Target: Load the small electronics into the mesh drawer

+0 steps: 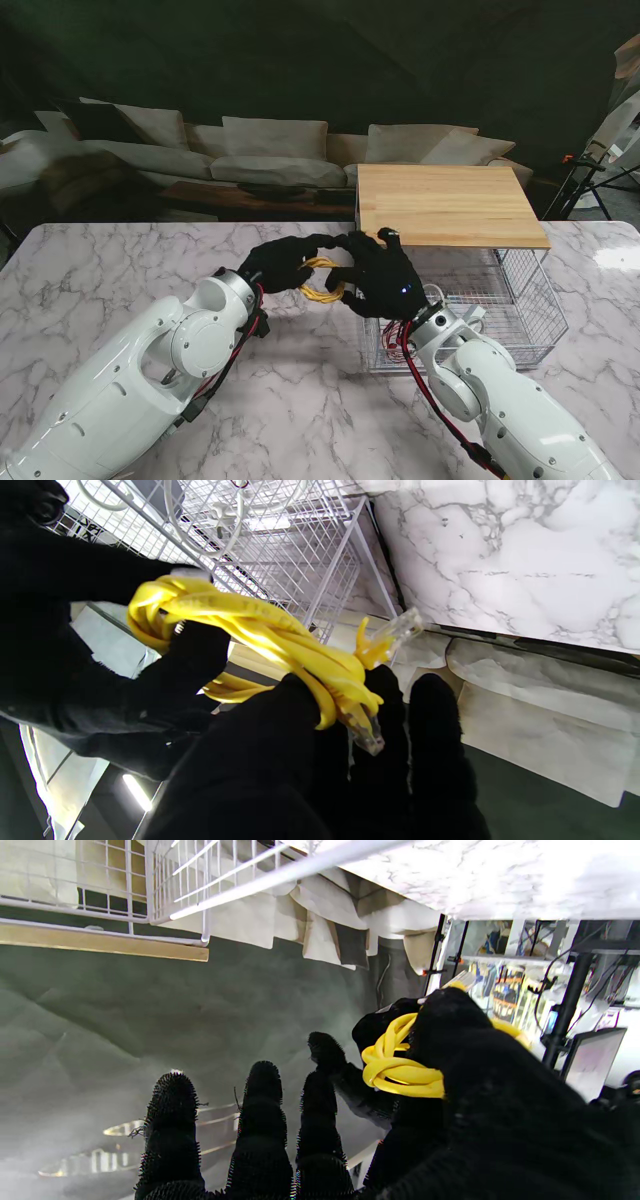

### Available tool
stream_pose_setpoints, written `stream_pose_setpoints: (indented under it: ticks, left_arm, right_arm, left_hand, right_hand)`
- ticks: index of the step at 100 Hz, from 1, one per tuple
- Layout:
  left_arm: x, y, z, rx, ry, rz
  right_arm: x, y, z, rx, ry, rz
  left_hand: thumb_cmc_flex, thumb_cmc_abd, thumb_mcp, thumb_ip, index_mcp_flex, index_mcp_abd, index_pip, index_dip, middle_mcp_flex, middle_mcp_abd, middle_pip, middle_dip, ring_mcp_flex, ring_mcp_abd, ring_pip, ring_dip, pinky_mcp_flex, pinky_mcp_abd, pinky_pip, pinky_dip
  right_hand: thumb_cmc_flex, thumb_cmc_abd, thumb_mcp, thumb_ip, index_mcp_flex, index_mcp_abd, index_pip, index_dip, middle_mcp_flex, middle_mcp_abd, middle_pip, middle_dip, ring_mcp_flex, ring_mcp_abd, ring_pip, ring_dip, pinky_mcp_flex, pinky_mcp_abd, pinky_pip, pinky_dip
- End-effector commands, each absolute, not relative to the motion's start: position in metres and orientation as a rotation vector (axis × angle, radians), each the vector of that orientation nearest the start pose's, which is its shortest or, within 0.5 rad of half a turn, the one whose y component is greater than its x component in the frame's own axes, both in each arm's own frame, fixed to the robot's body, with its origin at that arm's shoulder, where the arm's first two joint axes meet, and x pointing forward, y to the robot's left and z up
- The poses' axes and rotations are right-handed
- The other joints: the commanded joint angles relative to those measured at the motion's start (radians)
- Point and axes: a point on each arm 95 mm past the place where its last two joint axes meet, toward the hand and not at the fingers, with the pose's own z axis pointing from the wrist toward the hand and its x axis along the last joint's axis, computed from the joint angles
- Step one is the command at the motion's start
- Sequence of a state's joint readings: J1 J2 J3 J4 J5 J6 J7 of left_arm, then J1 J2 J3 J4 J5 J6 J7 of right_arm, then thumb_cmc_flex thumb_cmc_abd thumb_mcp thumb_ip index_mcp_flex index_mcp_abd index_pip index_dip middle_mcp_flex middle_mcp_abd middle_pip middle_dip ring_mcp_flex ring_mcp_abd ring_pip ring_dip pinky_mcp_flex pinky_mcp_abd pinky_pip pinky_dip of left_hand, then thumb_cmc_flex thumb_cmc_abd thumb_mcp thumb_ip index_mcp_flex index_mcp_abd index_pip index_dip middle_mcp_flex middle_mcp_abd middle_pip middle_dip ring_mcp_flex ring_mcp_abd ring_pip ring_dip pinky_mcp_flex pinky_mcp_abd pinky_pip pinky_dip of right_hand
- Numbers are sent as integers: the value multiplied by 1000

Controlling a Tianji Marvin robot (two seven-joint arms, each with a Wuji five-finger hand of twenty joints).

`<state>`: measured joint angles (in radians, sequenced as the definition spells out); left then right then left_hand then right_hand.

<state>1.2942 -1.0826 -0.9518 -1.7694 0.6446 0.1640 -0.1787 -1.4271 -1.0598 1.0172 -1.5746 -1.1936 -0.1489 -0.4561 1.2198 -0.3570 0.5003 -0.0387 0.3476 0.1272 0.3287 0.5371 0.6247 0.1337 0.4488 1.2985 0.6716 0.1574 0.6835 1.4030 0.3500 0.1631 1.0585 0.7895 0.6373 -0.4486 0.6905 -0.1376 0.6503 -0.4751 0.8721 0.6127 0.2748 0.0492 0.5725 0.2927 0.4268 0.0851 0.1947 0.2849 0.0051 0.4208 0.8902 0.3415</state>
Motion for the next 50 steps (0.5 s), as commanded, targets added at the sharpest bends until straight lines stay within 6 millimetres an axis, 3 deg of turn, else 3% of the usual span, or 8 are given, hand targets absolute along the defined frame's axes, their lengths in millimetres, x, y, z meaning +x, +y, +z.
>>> stream_pose_setpoints:
  ticks: [1, 10, 30, 37, 44, 47, 50]
  left_arm:
    - [417, -113, -226, -1346, 1585, -1810]
    - [417, -113, -227, -1358, 1580, -1811]
    - [420, -112, -232, -1396, 1562, -1805]
    - [421, -111, -233, -1416, 1561, -1802]
    - [422, -109, -234, -1428, 1556, -1797]
    - [422, -108, -234, -1427, 1553, -1794]
    - [423, -108, -234, -1427, 1547, -1793]
  right_arm:
    - [402, 64, -279, 562, 1395, 1802]
    - [401, 65, -279, 567, 1391, 1821]
    - [396, 67, -275, 599, 1350, 1895]
    - [394, 67, -272, 630, 1321, 1928]
    - [393, 67, -268, 645, 1292, 1961]
    - [392, 66, -267, 648, 1280, 1971]
    - [391, 66, -265, 652, 1269, 1980]
  left_hand:
    - [71, -13, 67, -9, 9, -118, -9, -9, 16, 0, 14, 27, 20, -9, 34, 19, 3, 12, 16, 19]
    - [71, -12, 62, -10, 9, -118, -8, -10, 14, 2, 10, 25, 20, -9, 33, 18, 3, 13, 19, 22]
    - [71, 38, -38, 4, -11, -85, -34, -25, -5, 32, -60, -11, -4, 7, 11, -16, -5, 22, 9, 16]
    - [71, 57, -65, 4, -9, -80, -46, -29, -13, 35, -73, -14, -16, 5, 2, -35, -13, 22, -4, 6]
    - [71, 95, -157, 15, -28, -53, -80, -43, -39, 58, -129, -58, -57, 27, -51, -106, -38, 33, -46, -22]
    - [71, 119, -231, 36, -29, -42, -102, -54, -54, 67, -144, -76, -78, 29, -53, -165, -46, 35, -58, -37]
    - [71, 174, -355, 48, -31, -27, -124, -63, -102, 79, -96, -161, -101, 34, -47, -283, -57, 38, -64, -49]
  right_hand:
    - [40, 65, -22, -33, 58, -32, 53, -16, 26, -41, 12, 9, -9, -21, 22, -13, -12, -19, 9, -20]
    - [56, 102, -15, -45, 77, 27, 71, 9, 58, -33, 59, 40, 0, -26, 42, -8, -13, -20, 11, -26]
    - [89, 178, 21, -77, 70, 216, 90, 98, 104, -79, 120, 124, 28, -54, 96, 18, -11, -33, 13, -40]
    - [97, 211, -4, -80, 54, 246, 102, 121, 114, -86, 148, 154, 41, -61, 118, 30, -7, -40, 15, -42]
    - [101, 234, -22, -77, 45, 264, 113, 136, 118, -85, 167, 175, 46, -68, 129, 37, -10, -47, 11, -43]
    - [106, 241, -29, -75, 42, 280, 118, 143, 116, -81, 177, 186, 44, -68, 136, 41, -10, -47, 10, -43]
    - [108, 244, -30, -75, 42, 287, 122, 146, 120, -83, 182, 191, 47, -69, 140, 44, -10, -47, 10, -43]
